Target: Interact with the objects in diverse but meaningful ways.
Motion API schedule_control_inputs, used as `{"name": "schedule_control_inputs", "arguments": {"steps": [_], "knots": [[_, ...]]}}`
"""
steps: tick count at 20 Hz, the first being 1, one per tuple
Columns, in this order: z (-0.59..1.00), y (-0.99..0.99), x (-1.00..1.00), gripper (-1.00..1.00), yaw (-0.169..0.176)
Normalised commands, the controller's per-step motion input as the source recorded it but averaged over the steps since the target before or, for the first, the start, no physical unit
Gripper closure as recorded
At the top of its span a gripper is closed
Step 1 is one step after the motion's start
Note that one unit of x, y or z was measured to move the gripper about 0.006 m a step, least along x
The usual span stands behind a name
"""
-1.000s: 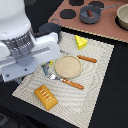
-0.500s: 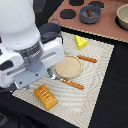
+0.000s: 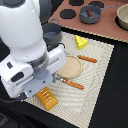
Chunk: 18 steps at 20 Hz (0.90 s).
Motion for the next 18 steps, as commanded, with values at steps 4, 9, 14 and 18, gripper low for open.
{"name": "schedule_control_inputs", "arguments": {"steps": [4,9,14,18], "knots": [[-0.12,-0.26,0.46,-1.00,0.023],[-0.08,-0.17,0.48,-1.00,0.017],[-0.07,-0.18,0.42,-1.00,0.017],[-0.01,-0.22,0.38,1.00,0.017]]}}
